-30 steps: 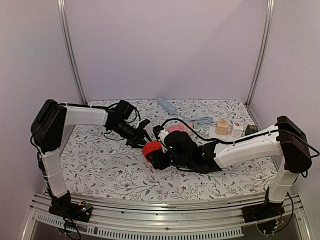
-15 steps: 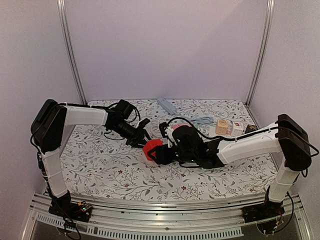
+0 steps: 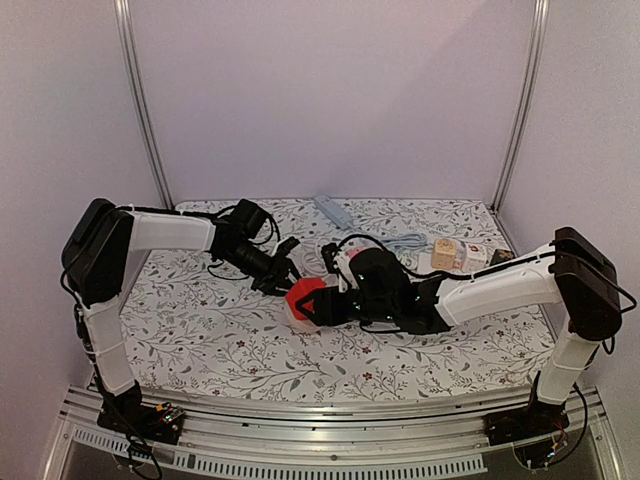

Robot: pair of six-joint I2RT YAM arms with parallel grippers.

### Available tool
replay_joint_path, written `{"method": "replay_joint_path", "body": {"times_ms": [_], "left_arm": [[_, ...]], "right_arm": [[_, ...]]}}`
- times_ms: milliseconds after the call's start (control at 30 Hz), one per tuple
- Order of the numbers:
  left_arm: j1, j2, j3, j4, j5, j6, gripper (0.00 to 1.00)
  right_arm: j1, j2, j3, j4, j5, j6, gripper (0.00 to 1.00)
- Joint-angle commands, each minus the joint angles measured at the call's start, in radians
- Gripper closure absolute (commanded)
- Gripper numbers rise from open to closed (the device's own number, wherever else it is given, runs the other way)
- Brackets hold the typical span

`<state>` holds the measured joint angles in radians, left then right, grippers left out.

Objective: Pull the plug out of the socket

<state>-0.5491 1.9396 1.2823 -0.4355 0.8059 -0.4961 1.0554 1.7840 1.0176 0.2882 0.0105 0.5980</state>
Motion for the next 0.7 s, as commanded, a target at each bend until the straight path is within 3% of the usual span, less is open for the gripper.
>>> {"method": "replay_joint_path", "body": {"times_ms": [0, 667], "left_arm": [[-0.015, -0.029, 0.002, -0.047, 0.091, 0.041, 0.77], [0.011, -0.014, 0.005, -0.06, 0.104, 0.041, 0.8]], "right_arm": [[-0.058, -0.003, -0.015, 0.056, 0.08, 0.013, 0.79], [0.062, -0.058, -0.002, 0.034, 0.241, -0.212, 0.79]]}}
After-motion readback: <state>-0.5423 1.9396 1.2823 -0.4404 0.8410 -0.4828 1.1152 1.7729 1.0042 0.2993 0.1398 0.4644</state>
